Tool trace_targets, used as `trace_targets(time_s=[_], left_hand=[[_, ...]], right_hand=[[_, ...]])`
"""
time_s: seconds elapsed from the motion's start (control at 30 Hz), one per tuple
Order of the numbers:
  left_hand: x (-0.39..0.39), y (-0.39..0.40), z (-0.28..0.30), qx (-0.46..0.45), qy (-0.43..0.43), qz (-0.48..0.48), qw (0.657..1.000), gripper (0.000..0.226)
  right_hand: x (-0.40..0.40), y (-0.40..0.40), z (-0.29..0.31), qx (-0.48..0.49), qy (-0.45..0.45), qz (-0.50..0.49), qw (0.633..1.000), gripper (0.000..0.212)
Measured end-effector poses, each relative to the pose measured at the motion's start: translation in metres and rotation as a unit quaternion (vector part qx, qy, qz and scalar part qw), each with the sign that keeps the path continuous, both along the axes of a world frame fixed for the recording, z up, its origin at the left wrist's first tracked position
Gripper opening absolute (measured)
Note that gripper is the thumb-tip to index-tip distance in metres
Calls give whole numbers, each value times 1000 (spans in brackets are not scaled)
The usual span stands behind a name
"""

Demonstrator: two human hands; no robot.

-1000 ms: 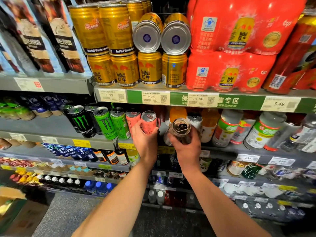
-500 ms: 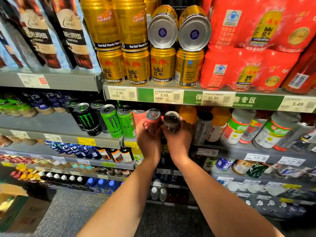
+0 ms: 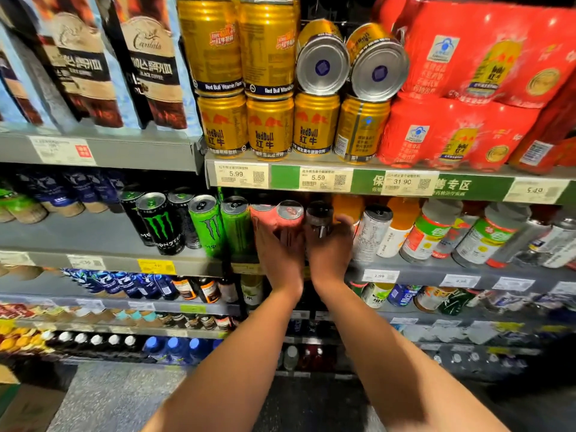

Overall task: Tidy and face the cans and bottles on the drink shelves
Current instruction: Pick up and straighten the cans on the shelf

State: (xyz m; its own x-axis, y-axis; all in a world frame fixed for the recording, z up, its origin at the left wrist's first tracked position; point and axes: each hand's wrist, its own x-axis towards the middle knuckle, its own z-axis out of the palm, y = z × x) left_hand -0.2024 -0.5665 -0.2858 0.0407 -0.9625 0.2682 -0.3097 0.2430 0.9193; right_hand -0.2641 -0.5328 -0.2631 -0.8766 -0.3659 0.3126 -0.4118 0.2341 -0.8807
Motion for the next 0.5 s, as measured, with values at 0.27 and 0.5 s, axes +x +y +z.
trace_targets(time_s=[0.27,0.5], left_hand=[[10,-5,-2,14,-21,-16,1000,53],[23,-1,-2,-18,33,-59,998,49]], right_hand=[[-3,25,3,26,-35,-16,999,50],[-24,61,23,49,28,-100,993,56]])
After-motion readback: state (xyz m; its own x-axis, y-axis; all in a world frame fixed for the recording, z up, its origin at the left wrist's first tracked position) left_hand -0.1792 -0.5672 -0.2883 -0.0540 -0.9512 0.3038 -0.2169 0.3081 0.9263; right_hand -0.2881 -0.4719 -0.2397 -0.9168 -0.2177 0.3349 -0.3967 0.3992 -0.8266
